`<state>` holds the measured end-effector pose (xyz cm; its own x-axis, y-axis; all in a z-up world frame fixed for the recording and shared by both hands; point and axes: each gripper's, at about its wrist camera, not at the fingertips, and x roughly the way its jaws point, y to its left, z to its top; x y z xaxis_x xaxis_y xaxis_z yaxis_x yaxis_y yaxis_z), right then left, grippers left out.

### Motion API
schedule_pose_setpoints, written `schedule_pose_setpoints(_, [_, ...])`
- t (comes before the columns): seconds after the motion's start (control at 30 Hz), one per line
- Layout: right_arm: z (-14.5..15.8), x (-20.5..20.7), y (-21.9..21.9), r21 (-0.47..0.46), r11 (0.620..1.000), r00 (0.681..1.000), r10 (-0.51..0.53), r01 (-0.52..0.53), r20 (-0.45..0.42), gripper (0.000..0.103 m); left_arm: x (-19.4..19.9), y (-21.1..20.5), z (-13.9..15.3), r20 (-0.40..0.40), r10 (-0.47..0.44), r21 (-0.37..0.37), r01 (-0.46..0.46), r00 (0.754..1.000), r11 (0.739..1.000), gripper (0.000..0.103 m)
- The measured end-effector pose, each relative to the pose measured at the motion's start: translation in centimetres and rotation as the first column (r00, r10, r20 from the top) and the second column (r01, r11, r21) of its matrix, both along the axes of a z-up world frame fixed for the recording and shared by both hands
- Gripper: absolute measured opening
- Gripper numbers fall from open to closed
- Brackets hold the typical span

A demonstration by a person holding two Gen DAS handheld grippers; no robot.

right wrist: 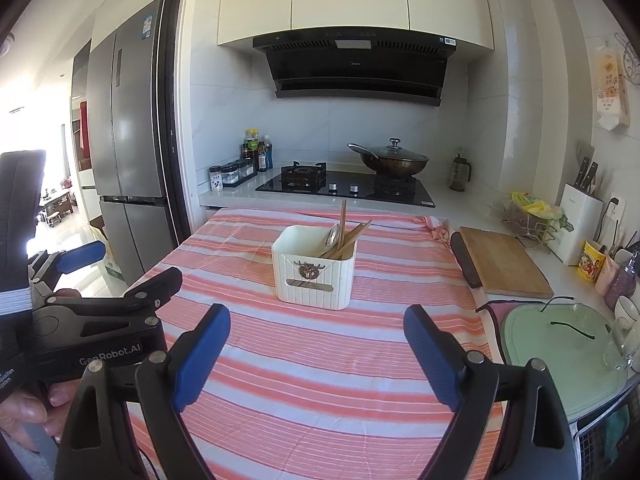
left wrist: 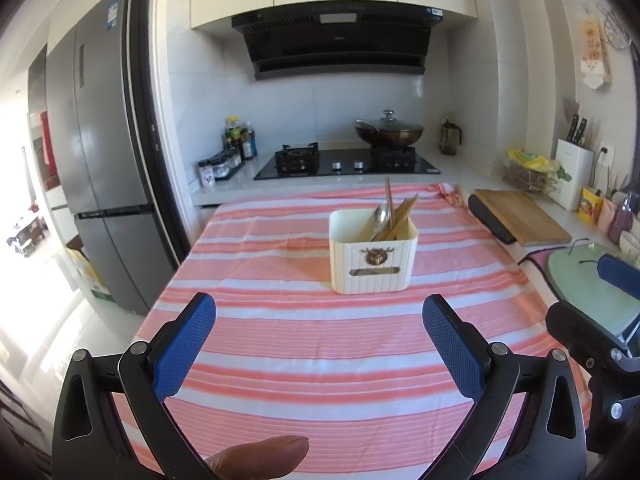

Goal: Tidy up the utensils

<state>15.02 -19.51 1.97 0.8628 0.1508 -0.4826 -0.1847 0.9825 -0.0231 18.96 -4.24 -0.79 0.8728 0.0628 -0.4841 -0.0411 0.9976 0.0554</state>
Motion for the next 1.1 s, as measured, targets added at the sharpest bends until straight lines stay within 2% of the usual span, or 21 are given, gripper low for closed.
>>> schedule_pose_setpoints(1.1, [-0.51, -0.03, -0.31, -0.002, 1.000, 1.000, -0.006, 0.006, -0.018, 0.090, -0.15, -0.68, -0.57, -0.013, -0.008, -0.003, 0.008, 1.000, 1.000, 0.103])
